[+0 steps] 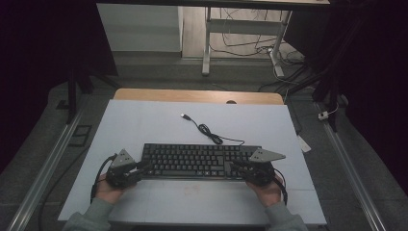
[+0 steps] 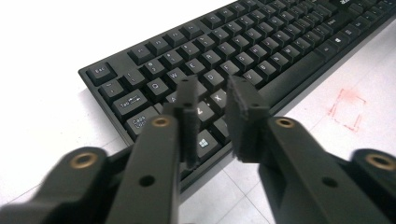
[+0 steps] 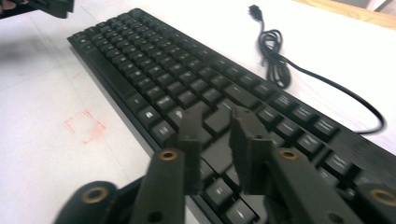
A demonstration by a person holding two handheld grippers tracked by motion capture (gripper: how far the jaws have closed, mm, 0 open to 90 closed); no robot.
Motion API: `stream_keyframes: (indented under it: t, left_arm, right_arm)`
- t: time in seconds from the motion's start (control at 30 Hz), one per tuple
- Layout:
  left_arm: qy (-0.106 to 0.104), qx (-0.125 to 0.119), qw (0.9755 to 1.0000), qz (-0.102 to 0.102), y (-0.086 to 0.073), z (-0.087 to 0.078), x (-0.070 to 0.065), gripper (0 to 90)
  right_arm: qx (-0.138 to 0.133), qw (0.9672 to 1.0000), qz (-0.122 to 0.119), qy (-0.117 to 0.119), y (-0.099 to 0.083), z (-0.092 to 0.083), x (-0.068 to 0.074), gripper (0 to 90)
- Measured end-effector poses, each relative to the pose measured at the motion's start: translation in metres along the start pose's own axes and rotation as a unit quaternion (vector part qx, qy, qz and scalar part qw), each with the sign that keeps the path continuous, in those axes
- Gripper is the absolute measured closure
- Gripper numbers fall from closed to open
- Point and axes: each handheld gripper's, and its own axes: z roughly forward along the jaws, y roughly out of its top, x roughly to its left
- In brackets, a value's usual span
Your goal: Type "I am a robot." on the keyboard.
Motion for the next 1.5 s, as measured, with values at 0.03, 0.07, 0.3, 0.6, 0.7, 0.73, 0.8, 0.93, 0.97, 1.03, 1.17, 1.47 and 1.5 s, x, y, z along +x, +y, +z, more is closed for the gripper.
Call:
stream_keyframes:
  t: [0.03, 0.07, 0.3, 0.6, 0.7, 0.73, 0.8, 0.93, 0.97, 1.03, 1.17, 1.47, 1.5]
  left_arm:
    - [0.000, 0.000, 1.0000, -0.001, 0.000, 0.000, 0.000, 78.5]
    - [0.000, 0.000, 1.0000, 0.000, 0.000, 0.001, 0.001, 80.6]
    - [-0.002, 0.010, 0.9999, 0.006, 0.001, 0.005, 0.001, 88.9]
    - [0.002, 0.022, 0.9997, 0.006, 0.001, 0.012, 0.001, 88.9]
    - [0.003, 0.027, 0.9996, 0.006, 0.000, 0.013, 0.002, 89.0]
    - [0.003, 0.028, 0.9996, 0.005, 0.000, 0.014, 0.003, 88.9]
    - [0.005, 0.031, 0.9995, 0.005, -0.001, 0.015, 0.003, 89.0]
    - [0.011, 0.038, 0.9992, 0.000, -0.003, 0.019, 0.007, 88.9]
    - [0.012, 0.040, 0.9991, -0.002, -0.003, 0.019, 0.008, 88.9]
    - [0.015, 0.042, 0.9990, -0.004, -0.004, 0.021, 0.010, 88.9]
    - [0.021, 0.047, 0.9986, -0.008, -0.006, 0.023, 0.014, 88.9]
    - [0.024, 0.055, 0.9982, -0.005, -0.007, 0.026, 0.015, 88.9]
    - [0.023, 0.055, 0.9982, -0.003, -0.008, 0.026, 0.014, 88.9]
  right_arm:
    - [0.003, 1.0000, -0.002, 0.001, 0.001, 0.001, 0.001, 80.7]
    - [0.005, 1.0000, -0.004, 0.001, 0.003, 0.003, 0.002, 83.1]
    - [0.007, 0.9998, -0.017, 0.013, 0.014, 0.017, 0.011, 89.4]
    - [0.006, 0.9993, -0.029, 0.022, 0.028, 0.041, 0.021, 89.4]
    - [0.007, 0.9991, -0.031, 0.028, 0.034, 0.052, 0.025, 89.4]
    - [0.010, 0.9989, -0.035, 0.031, 0.036, 0.056, 0.026, 89.4]
    - [0.012, 0.9988, -0.034, 0.034, 0.038, 0.062, 0.028, 89.3]
    - [0.019, 0.9985, -0.035, 0.038, 0.043, 0.073, 0.030, 89.2]
    - [0.020, 0.9984, -0.035, 0.040, 0.044, 0.076, 0.031, 89.2]
    - [0.020, 0.9983, -0.036, 0.042, 0.045, 0.081, 0.033, 89.3]
    - [0.027, 0.9981, -0.033, 0.045, 0.047, 0.090, 0.034, 89.2]
    - [0.044, 0.9977, -0.028, 0.042, 0.052, 0.112, 0.035, 88.3]
    - [0.048, 0.9977, -0.026, 0.041, 0.052, 0.115, 0.035, 88.3]
